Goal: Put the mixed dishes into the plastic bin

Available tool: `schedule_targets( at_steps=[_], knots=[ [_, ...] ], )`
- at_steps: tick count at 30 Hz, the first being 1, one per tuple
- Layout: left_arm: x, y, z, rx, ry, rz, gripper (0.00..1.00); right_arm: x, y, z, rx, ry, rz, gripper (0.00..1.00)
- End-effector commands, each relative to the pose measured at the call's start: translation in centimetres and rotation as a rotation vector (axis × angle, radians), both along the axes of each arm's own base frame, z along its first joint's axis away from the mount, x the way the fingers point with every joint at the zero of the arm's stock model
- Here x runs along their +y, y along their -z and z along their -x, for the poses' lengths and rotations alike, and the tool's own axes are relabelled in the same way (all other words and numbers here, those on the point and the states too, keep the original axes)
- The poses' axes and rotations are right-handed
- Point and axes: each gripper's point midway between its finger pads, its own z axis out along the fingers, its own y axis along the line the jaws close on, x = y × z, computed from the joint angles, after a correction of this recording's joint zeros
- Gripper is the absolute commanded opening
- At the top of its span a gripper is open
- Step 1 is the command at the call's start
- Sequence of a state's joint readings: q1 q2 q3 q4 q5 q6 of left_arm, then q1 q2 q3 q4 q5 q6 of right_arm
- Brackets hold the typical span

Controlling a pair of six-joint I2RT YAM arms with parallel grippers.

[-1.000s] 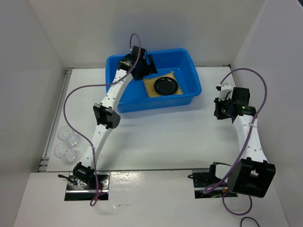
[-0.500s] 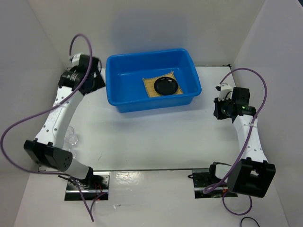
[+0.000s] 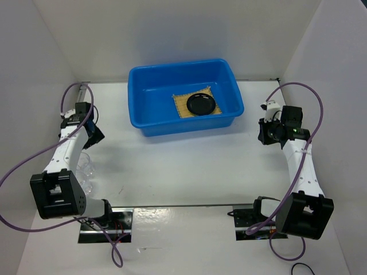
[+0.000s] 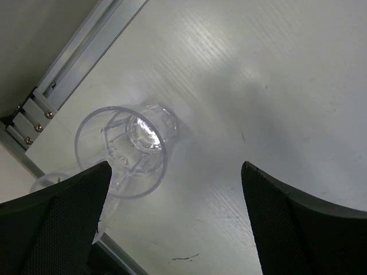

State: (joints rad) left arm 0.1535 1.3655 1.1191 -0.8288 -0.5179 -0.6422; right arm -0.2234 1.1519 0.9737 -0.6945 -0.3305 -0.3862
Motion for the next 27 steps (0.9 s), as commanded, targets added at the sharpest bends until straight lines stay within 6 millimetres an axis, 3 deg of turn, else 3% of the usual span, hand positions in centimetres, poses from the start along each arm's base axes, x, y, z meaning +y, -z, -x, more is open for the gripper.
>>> schedule_targets(
  at_steps=[1, 5, 12, 14, 16, 19, 22, 23, 27],
  knots=[
    [0.0, 0.7, -0.6, -0.062, -0.032, 0.018, 1.00, -0.1, -1.0, -0.5, -0.057, -0.012, 0.008, 0.14],
    [0.4, 1.7, -0.3, -0.059, -0.055, 0.013, 1.00, -0.1, -1.0, -0.5, -0.057, -0.012, 0.008, 0.14],
    [-0.1, 5.9, -0.1, 0.060, -0.053, 0.085, 0.98, -0.1, -1.0, -0.5, -0.057, -0.012, 0.008, 0.14],
    [0.1, 6.1, -0.6, 0.047, -0.049, 0.090, 0.95, 0.0, -0.9, -0.3, -0.048, -0.012, 0.006, 0.14],
    [-0.1, 7.2, -0.7, 0.074, -0.045, 0.106, 0.81, 0.1, -0.9, -0.3, -0.051, -0.024, 0.005, 0.14],
    [-0.2, 7.8, -1.0, 0.096, -0.035, 0.116, 0.46, 0.1, -0.9, -0.3, -0.051, -0.024, 0.005, 0.15],
    [-0.5, 8.1, -1.0, 0.112, -0.007, 0.136, 0.30, 0.3, -1.2, -0.3, -0.062, -0.030, 0.001, 0.15],
    [-0.5, 8.1, -0.9, 0.117, 0.002, 0.133, 0.14, 0.2, -1.2, -0.3, -0.064, -0.037, 0.007, 0.15],
    [0.2, 6.4, -1.1, 0.086, 0.006, 0.086, 0.05, 0.2, -1.5, -0.2, -0.072, -0.037, 0.009, 0.15]
  ],
)
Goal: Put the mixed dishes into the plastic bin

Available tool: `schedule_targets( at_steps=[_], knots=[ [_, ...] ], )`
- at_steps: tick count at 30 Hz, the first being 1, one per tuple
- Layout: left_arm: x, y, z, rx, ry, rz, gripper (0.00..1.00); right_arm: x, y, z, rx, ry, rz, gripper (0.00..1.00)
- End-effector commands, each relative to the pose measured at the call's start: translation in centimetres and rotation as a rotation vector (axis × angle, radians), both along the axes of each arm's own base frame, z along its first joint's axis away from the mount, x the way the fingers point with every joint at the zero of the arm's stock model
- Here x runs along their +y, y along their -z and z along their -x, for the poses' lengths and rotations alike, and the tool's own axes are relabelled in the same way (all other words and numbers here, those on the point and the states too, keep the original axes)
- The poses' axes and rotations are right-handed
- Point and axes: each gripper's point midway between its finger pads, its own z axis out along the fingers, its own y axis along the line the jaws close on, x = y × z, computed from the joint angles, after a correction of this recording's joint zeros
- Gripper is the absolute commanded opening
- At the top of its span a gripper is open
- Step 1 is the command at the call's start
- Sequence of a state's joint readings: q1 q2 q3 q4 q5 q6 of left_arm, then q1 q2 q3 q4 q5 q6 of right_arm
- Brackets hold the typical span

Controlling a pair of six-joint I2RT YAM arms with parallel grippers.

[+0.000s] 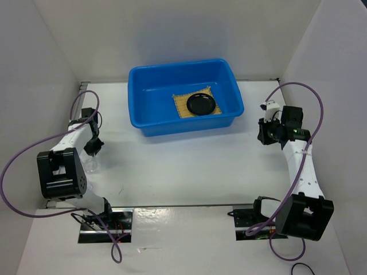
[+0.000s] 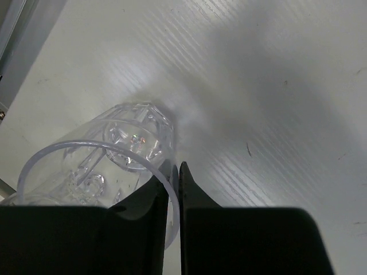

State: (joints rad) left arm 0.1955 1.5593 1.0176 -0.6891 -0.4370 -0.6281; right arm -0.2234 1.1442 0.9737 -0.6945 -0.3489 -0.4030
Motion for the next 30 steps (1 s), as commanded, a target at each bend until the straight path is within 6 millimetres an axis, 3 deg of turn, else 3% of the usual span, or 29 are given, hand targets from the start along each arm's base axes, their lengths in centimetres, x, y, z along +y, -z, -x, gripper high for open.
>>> schedule_targets(
  at_steps=[1, 5, 8, 9, 10, 12, 13, 15, 16, 17, 18, 19, 20, 21, 25, 26, 30],
  knots=[
    [0.6, -2.1, -0.9, -0.072, 0.000, -0.031, 0.05, 0.0, -1.2, -0.2, -0.059, -0.013, 0.009, 0.15],
    [0.8, -6.3, -1.6, -0.162, 0.002, -0.118, 0.01, 0.0, -1.5, -0.2, -0.068, -0.013, 0.012, 0.15],
    [-1.4, -11.8, -4.4, -0.336, 0.093, -0.046, 0.00, 0.0, -1.5, -0.2, -0.068, -0.013, 0.012, 0.17],
    [-2.9, -15.4, -6.2, -0.452, 0.140, 0.004, 0.00, 0.0, -1.5, -0.2, -0.068, -0.013, 0.012, 0.17],
    [-3.6, -18.2, -6.7, -0.533, 0.166, 0.026, 0.00, 0.0, -1.5, -0.2, -0.068, -0.013, 0.012, 0.17],
    [-5.9, -22.7, -8.4, -0.671, 0.251, 0.088, 0.00, 0.0, -1.5, -0.2, -0.068, -0.013, 0.012, 0.17],
    [-8.5, -26.4, -9.8, -0.771, 0.337, 0.163, 0.00, 0.0, -1.5, -0.2, -0.068, -0.013, 0.012, 0.18],
    [-11.5, -29.7, -11.3, -0.859, 0.444, 0.229, 0.00, 0.0, -1.5, -0.2, -0.068, -0.013, 0.012, 0.18],
    [-14.6, -29.7, -12.4, -0.846, 0.530, 0.301, 0.00, 0.0, -1.5, -0.2, -0.068, -0.013, 0.012, 0.18],
    [-16.2, -32.2, -13.0, -0.894, 0.605, 0.303, 0.00, 0.0, -1.5, -0.2, -0.068, -0.013, 0.012, 0.18],
    [-17.9, -31.2, -14.5, -0.859, 0.656, 0.336, 0.00, 0.0, -1.5, -0.2, -0.068, -0.013, 0.012, 0.18],
    [-20.5, -30.8, -14.4, -0.825, 0.712, 0.379, 0.00, 0.0, -1.5, -0.2, -0.068, -0.013, 0.012, 0.18],
    [-21.7, -31.5, -14.8, -0.825, 0.763, 0.361, 0.00, 0.0, -1.5, -0.2, -0.068, -0.013, 0.012, 0.18],
    [-23.8, -29.1, -15.5, -0.745, 0.794, 0.362, 0.00, 0.0, -1.5, -0.2, -0.068, -0.013, 0.012, 0.18],
    [-27.8, -24.3, -16.4, -0.589, 0.860, 0.286, 0.00, 0.0, -1.5, -0.2, -0.068, -0.013, 0.012, 0.19],
    [-28.3, -22.0, -16.8, -0.529, 0.857, 0.266, 0.00, 0.0, -1.5, -0.2, -0.068, -0.013, 0.012, 0.19],
    [-29.8, -17.5, -17.0, -0.424, 0.851, 0.198, 0.00, 0.1, -1.5, -0.2, -0.069, -0.019, 0.005, 0.19]
  ],
)
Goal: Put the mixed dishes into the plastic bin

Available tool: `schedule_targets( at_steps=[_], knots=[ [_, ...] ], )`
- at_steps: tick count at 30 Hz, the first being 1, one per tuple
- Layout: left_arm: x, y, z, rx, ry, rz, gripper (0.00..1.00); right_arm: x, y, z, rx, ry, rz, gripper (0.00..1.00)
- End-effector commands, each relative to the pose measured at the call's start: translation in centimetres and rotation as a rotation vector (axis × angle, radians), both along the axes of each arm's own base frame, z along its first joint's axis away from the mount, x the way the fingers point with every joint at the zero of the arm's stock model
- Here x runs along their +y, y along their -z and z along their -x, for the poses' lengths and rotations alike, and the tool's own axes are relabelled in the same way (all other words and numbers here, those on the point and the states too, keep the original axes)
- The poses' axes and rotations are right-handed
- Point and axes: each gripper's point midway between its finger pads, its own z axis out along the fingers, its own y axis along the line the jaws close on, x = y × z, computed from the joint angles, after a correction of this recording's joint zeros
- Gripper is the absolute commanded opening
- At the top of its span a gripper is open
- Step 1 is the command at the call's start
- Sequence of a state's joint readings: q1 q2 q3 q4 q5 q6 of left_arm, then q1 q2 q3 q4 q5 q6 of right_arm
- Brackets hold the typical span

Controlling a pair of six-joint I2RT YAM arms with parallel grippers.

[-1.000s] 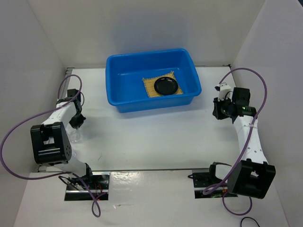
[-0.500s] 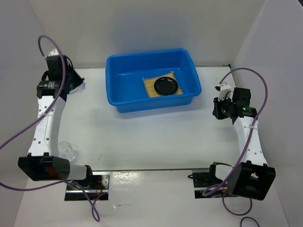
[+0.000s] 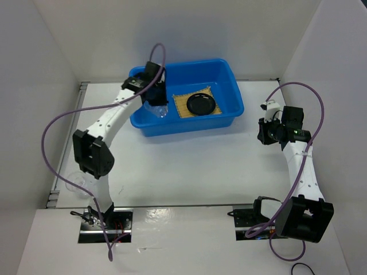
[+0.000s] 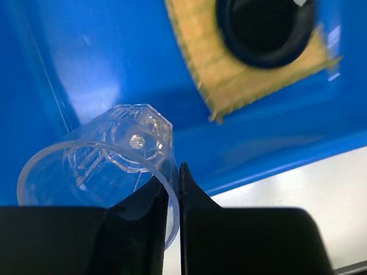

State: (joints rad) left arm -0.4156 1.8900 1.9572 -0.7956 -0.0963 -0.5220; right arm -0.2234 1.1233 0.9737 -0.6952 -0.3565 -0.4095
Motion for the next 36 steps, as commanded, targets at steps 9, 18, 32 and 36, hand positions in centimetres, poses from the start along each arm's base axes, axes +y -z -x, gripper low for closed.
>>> schedule_targets(
  at_steps=[9, 18, 32, 36],
  knots=[
    [-1.5, 10.1, 1.8, 0.163, 0.035, -0.176, 0.00, 0.0, -0.9, -0.3, -0.047, -0.010, 0.002, 0.20],
    [-1.5, 16.5, 2.3, 0.247, 0.045, -0.261, 0.00, 0.0, -0.9, -0.3, -0.047, -0.010, 0.002, 0.20],
    [1.5, 8.9, 0.6, 0.094, -0.102, -0.349, 0.90, 0.0, -0.9, -0.3, -0.047, -0.010, 0.002, 0.21],
    [4.5, -0.9, 0.3, -0.111, -0.242, -0.400, 1.00, 0.0, -0.9, -0.3, -0.047, -0.010, 0.002, 0.21]
  ],
)
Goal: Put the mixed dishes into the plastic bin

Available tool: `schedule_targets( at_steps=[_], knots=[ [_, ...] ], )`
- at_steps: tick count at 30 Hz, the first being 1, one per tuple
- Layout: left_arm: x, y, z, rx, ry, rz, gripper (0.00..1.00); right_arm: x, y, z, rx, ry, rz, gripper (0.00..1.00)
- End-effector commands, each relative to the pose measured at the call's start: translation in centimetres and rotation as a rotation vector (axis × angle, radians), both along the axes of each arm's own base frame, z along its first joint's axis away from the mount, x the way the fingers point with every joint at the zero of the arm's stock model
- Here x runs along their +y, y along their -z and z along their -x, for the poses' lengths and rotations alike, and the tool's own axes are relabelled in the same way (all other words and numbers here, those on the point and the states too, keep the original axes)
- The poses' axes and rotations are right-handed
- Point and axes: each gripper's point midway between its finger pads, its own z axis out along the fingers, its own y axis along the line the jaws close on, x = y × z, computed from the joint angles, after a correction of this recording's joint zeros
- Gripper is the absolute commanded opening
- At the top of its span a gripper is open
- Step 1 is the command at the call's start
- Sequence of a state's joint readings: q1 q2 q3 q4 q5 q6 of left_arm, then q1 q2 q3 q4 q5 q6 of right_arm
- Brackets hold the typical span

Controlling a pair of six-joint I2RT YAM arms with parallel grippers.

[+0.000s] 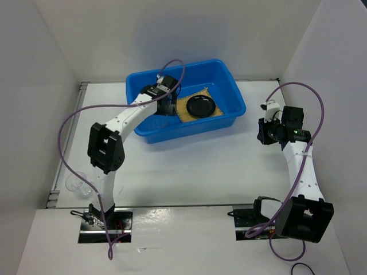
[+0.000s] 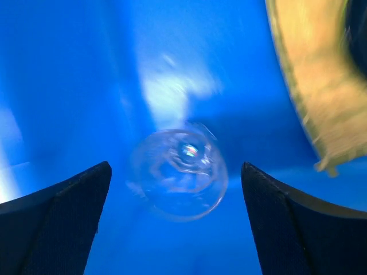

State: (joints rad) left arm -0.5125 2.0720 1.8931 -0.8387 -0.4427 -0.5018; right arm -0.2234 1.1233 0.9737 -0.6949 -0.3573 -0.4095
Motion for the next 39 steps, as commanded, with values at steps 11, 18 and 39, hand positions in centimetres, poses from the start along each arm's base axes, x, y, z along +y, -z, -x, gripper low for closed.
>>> schedule_targets(
  at_steps=[11, 18, 39],
  knots=[
    [16.8, -15.8, 13.5, -0.529, -0.556, 0.170, 1.00, 0.1, -0.9, -0.3, -0.050, -0.022, 0.002, 0.21],
    [22.5, -8.7, 19.9, -0.472, -0.783, 0.285, 1.00, 0.3, -0.6, -0.2, -0.034, -0.028, -0.009, 0.23],
    [28.8, 3.2, 20.7, -0.034, -1.120, 0.303, 1.00, 0.1, 0.0, -0.3, -0.013, -0.028, -0.001, 0.23]
  ],
)
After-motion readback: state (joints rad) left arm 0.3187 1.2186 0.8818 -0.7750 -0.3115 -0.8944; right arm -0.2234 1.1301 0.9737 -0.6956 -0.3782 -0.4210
